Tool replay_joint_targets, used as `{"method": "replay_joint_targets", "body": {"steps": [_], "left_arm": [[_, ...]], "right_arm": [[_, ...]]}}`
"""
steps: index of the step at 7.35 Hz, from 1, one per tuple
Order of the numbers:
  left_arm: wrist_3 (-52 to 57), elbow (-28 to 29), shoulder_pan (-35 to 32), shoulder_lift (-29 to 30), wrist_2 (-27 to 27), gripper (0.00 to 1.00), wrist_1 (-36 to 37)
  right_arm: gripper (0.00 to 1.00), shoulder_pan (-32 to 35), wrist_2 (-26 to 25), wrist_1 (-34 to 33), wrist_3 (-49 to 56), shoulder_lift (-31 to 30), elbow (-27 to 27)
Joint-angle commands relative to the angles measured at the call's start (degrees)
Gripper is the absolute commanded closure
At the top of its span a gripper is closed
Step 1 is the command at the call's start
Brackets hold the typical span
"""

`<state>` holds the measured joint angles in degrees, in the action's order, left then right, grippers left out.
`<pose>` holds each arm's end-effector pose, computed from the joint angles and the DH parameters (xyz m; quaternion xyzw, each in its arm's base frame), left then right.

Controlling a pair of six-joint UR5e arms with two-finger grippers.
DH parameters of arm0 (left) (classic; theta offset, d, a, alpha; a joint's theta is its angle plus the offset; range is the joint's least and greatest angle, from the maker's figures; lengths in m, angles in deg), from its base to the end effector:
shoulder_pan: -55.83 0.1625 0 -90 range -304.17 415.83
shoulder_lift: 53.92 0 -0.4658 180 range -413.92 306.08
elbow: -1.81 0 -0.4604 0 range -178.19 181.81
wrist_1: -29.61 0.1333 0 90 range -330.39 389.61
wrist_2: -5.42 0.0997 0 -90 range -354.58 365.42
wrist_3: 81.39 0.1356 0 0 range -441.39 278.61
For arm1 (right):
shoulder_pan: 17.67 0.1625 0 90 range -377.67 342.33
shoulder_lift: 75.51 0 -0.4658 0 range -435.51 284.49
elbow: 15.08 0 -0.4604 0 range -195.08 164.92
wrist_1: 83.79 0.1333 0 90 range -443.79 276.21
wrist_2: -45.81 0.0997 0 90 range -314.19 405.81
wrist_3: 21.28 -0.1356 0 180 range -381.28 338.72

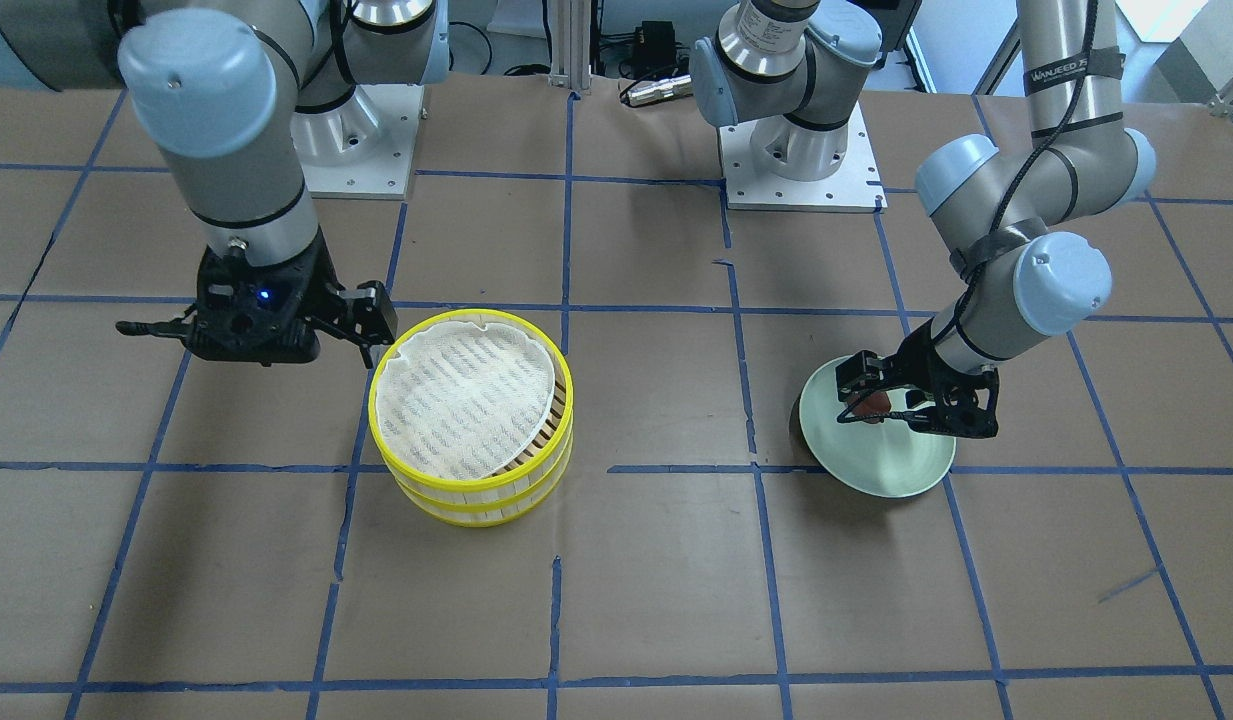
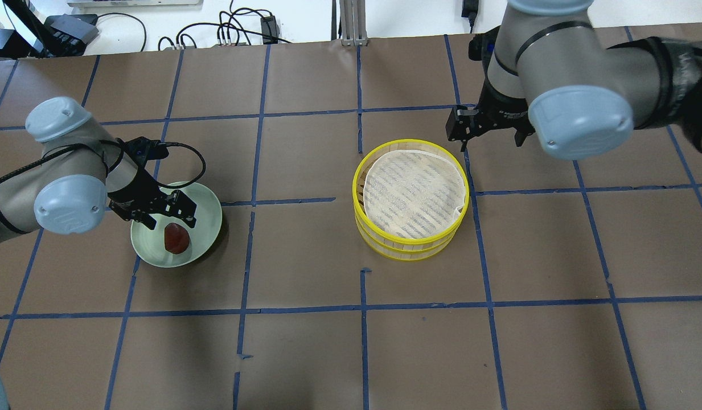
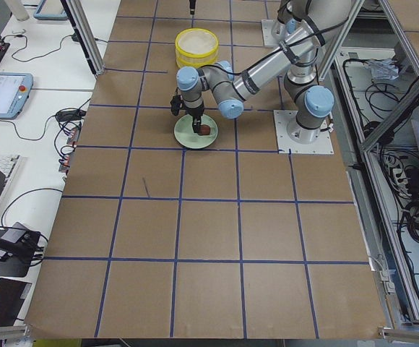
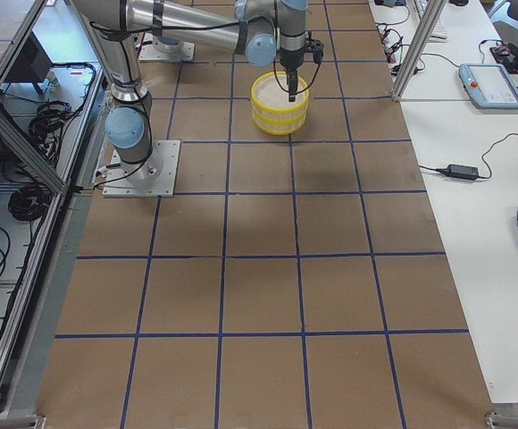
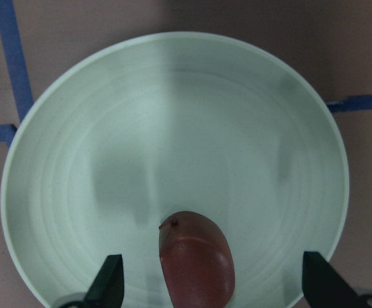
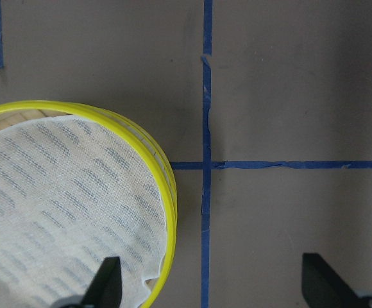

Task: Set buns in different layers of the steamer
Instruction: 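Release the steamer rim and raise the right gripper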

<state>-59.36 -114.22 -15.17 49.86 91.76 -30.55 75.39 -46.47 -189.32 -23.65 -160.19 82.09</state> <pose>0.0414 -0.5562 0.1696 -0.0236 -0.9954 -0.0702 0.0602 0.1597 -0.5918 0.3967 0.0055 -0.9994 0.0274 0.0186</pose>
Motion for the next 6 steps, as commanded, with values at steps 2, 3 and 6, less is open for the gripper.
{"method": "replay_joint_targets", "body": {"steps": [2, 3, 6], "left_arm": [[-0.2, -1.5, 0.3, 2.4, -0.2, 0.13, 0.1], [-0.1, -1.3, 0.3, 2.8, -0.2, 0.23, 0.2], [0.6, -0.5, 0.4, 2.0, 2.0, 0.88, 0.1]], "right_arm": [[0.0, -1.3, 1.8, 17.2, 4.4, -4.3, -8.6], [0.0, -1.3, 0.5, 18.9, 4.7, -4.4, -8.8], [0.0, -1.2, 0.7, 18.5, 4.2, -4.6, -8.6]]}}
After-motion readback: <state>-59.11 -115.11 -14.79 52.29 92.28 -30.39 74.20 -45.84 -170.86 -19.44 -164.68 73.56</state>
